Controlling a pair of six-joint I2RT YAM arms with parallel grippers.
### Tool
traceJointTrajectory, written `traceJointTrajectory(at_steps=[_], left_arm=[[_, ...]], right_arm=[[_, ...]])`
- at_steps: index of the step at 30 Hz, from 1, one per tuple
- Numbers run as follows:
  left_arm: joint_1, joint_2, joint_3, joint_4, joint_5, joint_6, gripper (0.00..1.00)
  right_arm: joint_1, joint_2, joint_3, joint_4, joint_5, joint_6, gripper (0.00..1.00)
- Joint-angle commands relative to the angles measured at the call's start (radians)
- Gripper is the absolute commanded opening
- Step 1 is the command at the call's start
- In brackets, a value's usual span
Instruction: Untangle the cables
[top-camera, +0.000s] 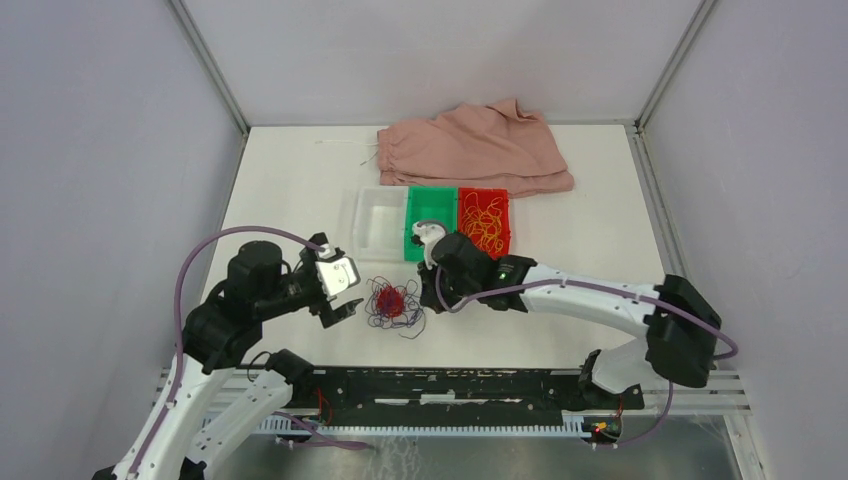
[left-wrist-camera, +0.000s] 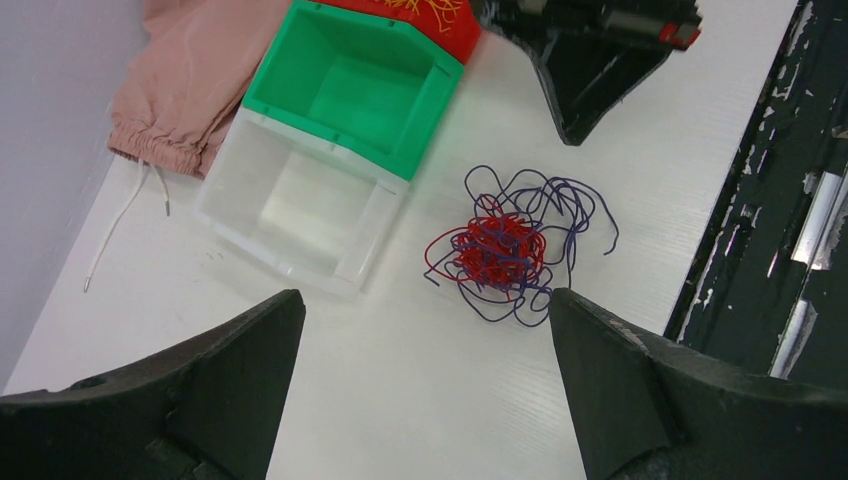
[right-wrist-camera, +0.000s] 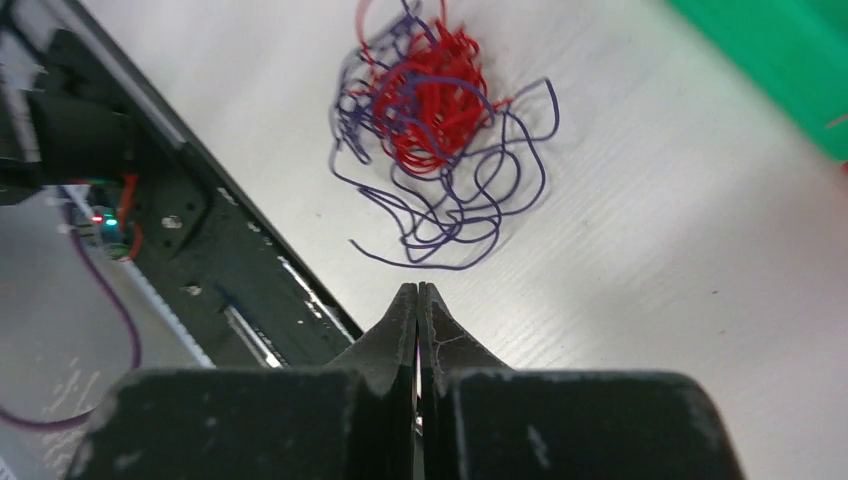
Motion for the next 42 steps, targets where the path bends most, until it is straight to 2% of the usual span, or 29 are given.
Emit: traceJointTrajectory(at_steps=[1,3,4,6,7,9,16,21,30,42], left_arm=[[0.003,-0.026,-0.021,0.085,0.051,-0.007,0.99],[0.003,-0.032,-0.028,0.094,0.064,-0.011,0.99],[0.003,-0.032,-0.027,0.094,0.066,-0.013,0.99],[0.003,-0.03,-0.023,0.094,0.065,-0.016,0.99],[0.003,-0.03,-0.022,0.095,0.065,-0.016,0.99],[0.003,-0.034,-0.021,0.094,0.065,-0.013,0.99],[0.002,-0.042,-0.011,0.065,0.051,0.014,0.99],[0.002,-0.046,-0.018,0.059,0.047,0.033,0.99],[0.002,-0.049,-0.026,0.057,0.045,0.037,0.99],[0.003,-0.058,-0.047,0.068,0.048,0.044,0.99]], right_arm=[[0.0,-0.134,0.095,-0.064,0.006,-0.067,0.0],[-0.002,-0.14,0.134,-0.118,0.009,-0.086,0.0],[-0.001,-0.133,0.151,-0.152,0.027,-0.095,0.07],[-0.002,-0.097,0.144,-0.179,0.074,-0.086,0.35],[-0.004,-0.074,0.127,-0.165,0.077,-0.071,0.41],[-0.005,-0.013,0.096,-0.12,0.066,-0.009,0.46],[-0.006,0.133,0.026,0.105,0.036,0.121,0.52],[-0.006,0.199,0.048,0.137,0.038,0.139,0.4],[-0.006,0.178,0.038,0.136,0.076,0.136,0.01],[-0.006,-0.086,0.044,0.044,0.123,0.062,0.0]])
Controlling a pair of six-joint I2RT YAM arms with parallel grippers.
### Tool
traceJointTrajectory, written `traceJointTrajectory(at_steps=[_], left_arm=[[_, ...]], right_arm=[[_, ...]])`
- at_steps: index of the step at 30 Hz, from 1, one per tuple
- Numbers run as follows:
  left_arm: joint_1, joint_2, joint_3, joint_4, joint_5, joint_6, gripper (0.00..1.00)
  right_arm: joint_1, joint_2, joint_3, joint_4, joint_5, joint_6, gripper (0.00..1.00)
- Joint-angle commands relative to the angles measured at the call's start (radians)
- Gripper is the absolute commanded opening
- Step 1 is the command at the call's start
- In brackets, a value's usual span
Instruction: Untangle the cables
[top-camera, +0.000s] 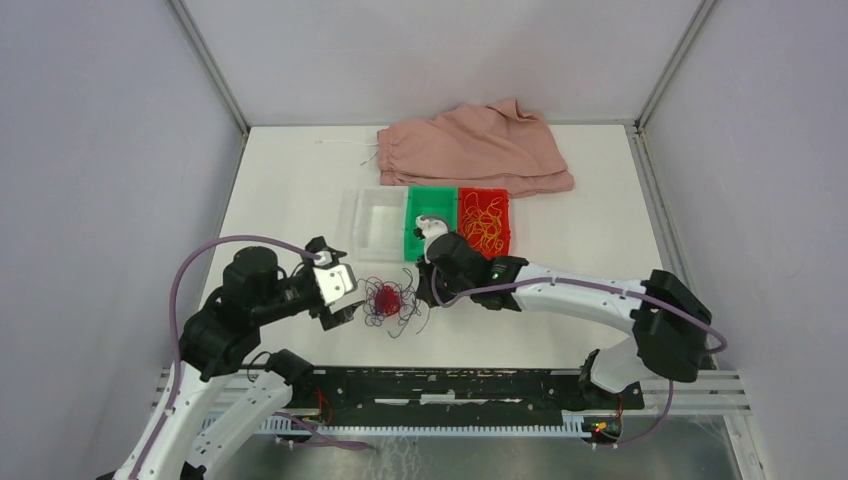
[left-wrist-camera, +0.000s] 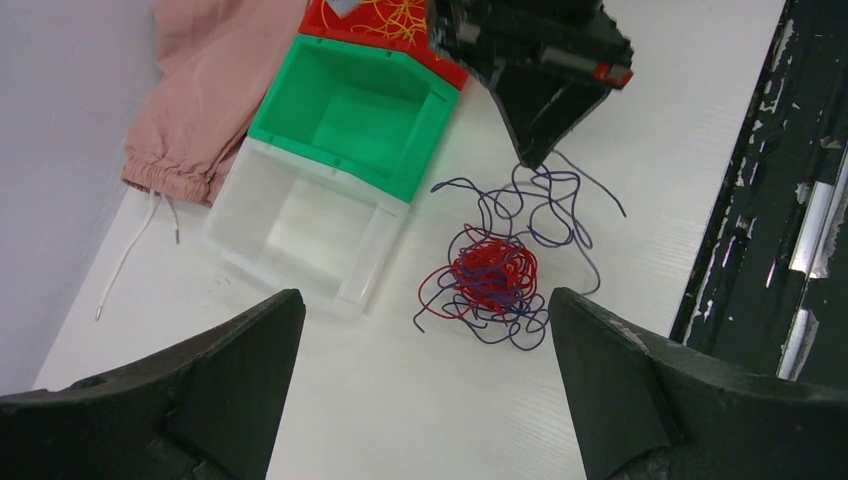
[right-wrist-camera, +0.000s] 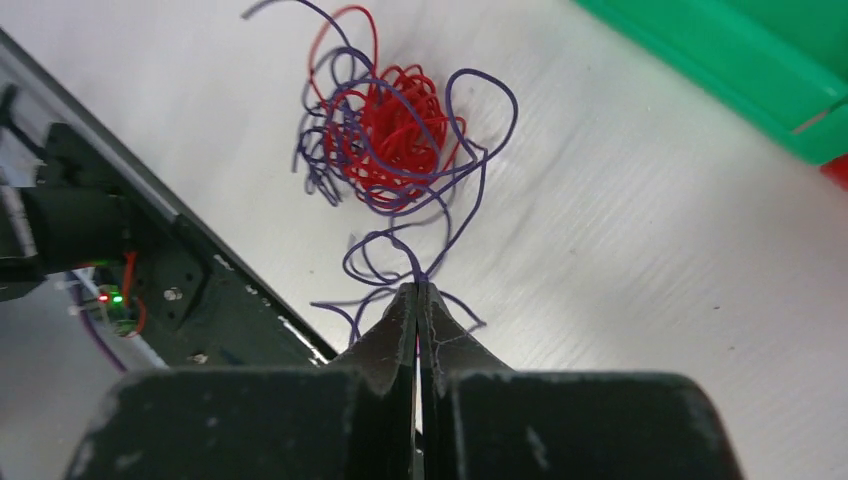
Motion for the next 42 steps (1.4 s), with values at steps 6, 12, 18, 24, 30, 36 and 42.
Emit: traceJointTrajectory(at_steps=[6,12,18,24,30,36,42], left_arm=[[0.003,-0.021,-0.04,0.08,0.018,0.004,0.99],[0.003,-0.018,-0.04,0.127,0.053,-0.007,0.96],[0.003,-0.015,-0.033,0.142,0.082,-0.031,0.91],[0.003,-0.022,-0.024,0.136,0.087,-0.025,0.86],[0.002,-0.006,-0.009,0.111,0.147,-0.044,0.61],[0.003,-0.012,-0.007,0.11,0.133,-0.039,0.27],[0.003,-0.031,0.002,0.109,0.101,-0.03,0.15]], right_arm=[[-0.001,-0.241,0.066,-0.005,-0.048,-0.091,0.0],[0.005,-0.27,0.161,0.008,-0.189,-0.116,0.0],[0.043,-0.249,0.27,0.017,-0.263,-0.167,0.0],[0.049,-0.243,0.315,0.046,-0.333,-0.18,0.0],[0.048,-0.241,0.328,0.071,-0.329,-0.176,0.0],[0.048,-0.259,0.329,0.072,-0.268,-0.198,0.0],[0.039,-0.24,0.384,-0.018,-0.154,-0.255,0.0]])
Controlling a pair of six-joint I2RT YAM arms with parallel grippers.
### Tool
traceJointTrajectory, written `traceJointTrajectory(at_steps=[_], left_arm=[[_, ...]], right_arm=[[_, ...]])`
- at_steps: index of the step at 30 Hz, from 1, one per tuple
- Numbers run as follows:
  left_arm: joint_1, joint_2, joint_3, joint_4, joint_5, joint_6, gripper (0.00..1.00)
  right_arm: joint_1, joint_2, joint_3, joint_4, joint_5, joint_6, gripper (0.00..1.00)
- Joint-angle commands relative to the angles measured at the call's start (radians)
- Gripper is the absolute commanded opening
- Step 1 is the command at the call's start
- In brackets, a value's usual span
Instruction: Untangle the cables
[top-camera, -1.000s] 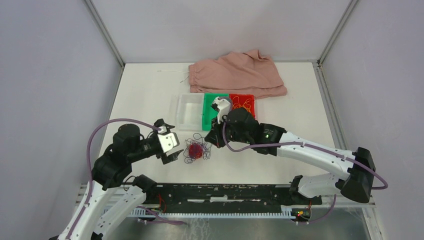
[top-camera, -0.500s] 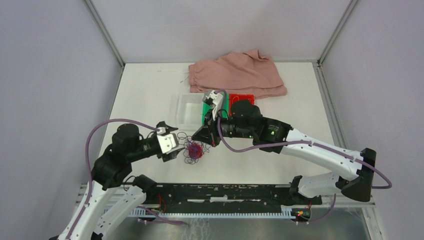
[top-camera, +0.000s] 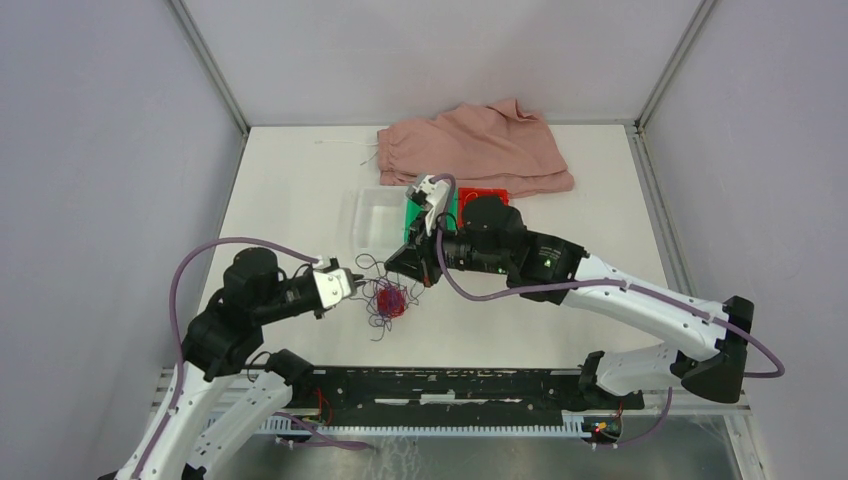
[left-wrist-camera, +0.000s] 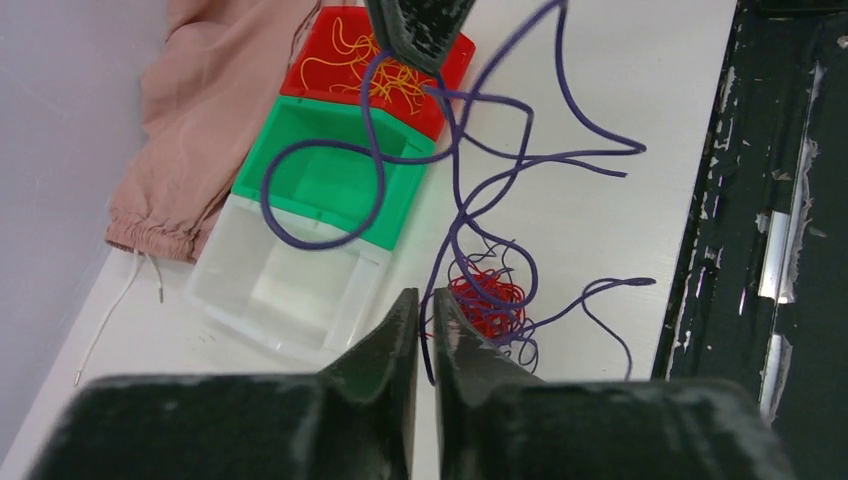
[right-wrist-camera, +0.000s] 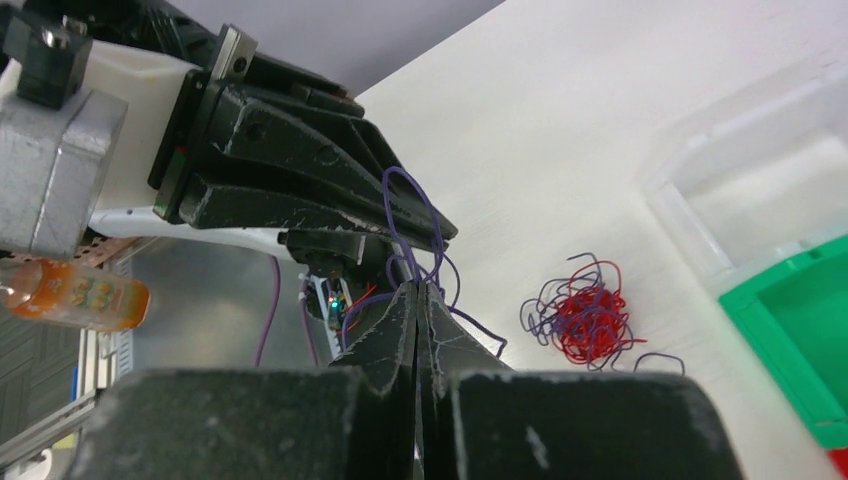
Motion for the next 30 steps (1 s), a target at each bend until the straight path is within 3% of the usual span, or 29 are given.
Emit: traceJointTrajectory(at_steps=[1,5,6,7,13,28,30], left_arm=[[0.002,-0.021,0.048,0.028,-0.021,-0.01,0.23],[0.003,-0.055,0.054,0.03,-0.106,-0.029,0.82],[0.003,-0.069,0.055,0.031,-0.132,-0.039,0.94],[0.003,-0.08,0.054,0.031,-0.157,-0.055,1.0],[0.003,-0.158,0.043,-0.016,-0.298,-0.062,0.99],[0.003,-0.207,0.106,-0.148,-0.281,-0.075,0.99],[0.003,-0.208,0.108,-0.158,-0.275,-0.071,0.99]], right_arm=[[-0.013,0.009,0.101,-0.022,0.113,-0.06,0.0],[-0.087,0.076,0.205,-0.065,0.12,-0.075,0.0],[-0.103,0.101,0.239,-0.077,0.119,-0.083,0.0],[-0.121,0.128,0.273,-0.092,0.119,-0.093,0.0],[-0.212,0.308,0.474,-0.144,0.101,-0.137,0.0],[-0.272,0.8,0.77,-0.214,0.242,-0.236,0.01],[-0.272,0.857,0.814,-0.238,0.245,-0.231,0.15]])
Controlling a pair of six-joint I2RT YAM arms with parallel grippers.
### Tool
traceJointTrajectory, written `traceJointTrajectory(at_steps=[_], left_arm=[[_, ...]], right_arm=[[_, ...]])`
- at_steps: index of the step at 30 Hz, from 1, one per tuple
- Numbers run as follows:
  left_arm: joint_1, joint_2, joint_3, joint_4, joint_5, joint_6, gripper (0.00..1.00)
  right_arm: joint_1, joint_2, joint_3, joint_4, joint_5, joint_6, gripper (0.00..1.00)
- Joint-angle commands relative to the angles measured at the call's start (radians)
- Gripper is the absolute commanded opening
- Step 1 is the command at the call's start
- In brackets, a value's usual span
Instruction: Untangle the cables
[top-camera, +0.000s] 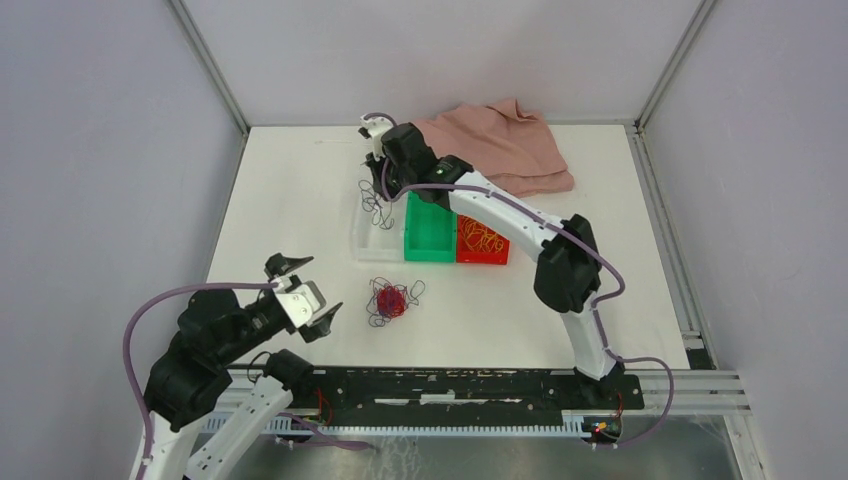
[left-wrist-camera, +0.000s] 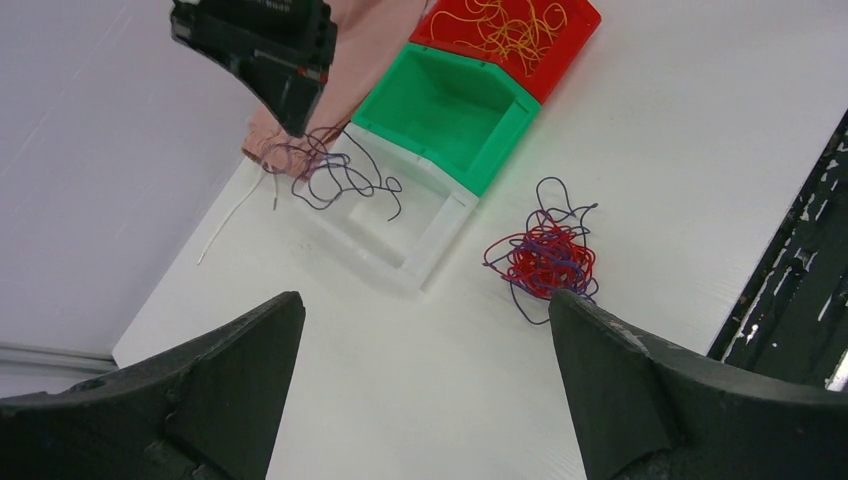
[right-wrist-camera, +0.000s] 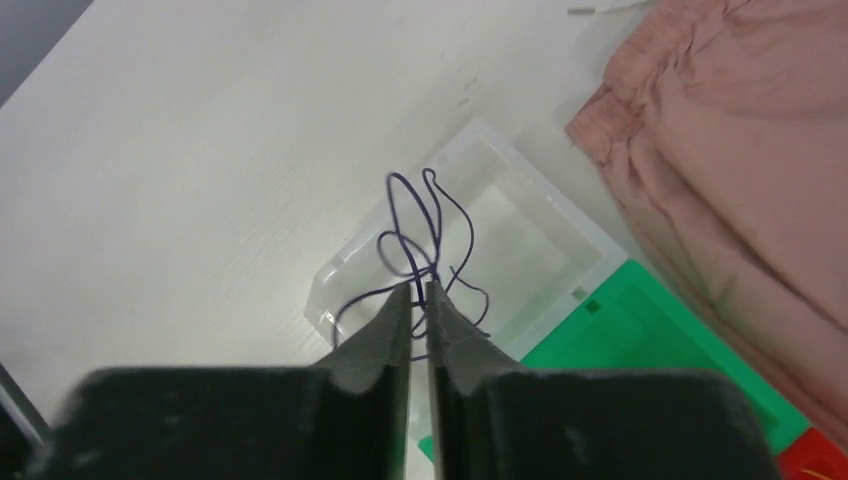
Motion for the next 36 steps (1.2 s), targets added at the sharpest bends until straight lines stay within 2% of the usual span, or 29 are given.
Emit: traceJointTrajectory(at_steps=[1,3,5,9,12,17,23,30,36], left_arm=[[0.002,-0.009,0.035,-0.023,-0.004,-0.018,0.99],[0.002,-0.006,0.034,-0.031,-0.003,-0.017,0.99],[0.002,0.004,0.033,-0.04,-0.006,-0.018,0.99],[0.003,0.043,0.03,-0.055,-0.013,-0.02,0.99],[0.002,0.059,0.017,-0.039,-0.008,-0.029,0.99],[0.002,0.087,-0.016,-0.021,0.008,-0.03,1.0],[0.003,0.084,-0.053,-0.028,0.033,0.051,1.0],[0.003,0.084,-0.043,-0.046,0.052,0.071,0.99],[0.002,0.078,-0.045,-0.059,0.061,0.081,0.97]], right_arm=[[0.0,0.102,0.133,-0.057,0.053,-0.014,0.29],[0.0,0.124,0.171,-0.099,0.068,-0.001,0.45],[-0.001,0.091,0.132,-0.078,0.081,0.004,0.51],[-0.002,-0.039,0.006,-0.004,0.107,-0.003,0.56],[0.0,-0.138,-0.097,0.025,0.055,0.001,0.58],[0.049,-0.327,-0.433,0.147,-0.06,0.025,0.65],[0.167,-0.385,-0.637,0.16,-0.123,0.03,0.66],[0.176,-0.332,-0.686,0.142,-0.136,0.028,0.63],[0.171,-0.299,-0.722,0.144,-0.126,0.026,0.56]])
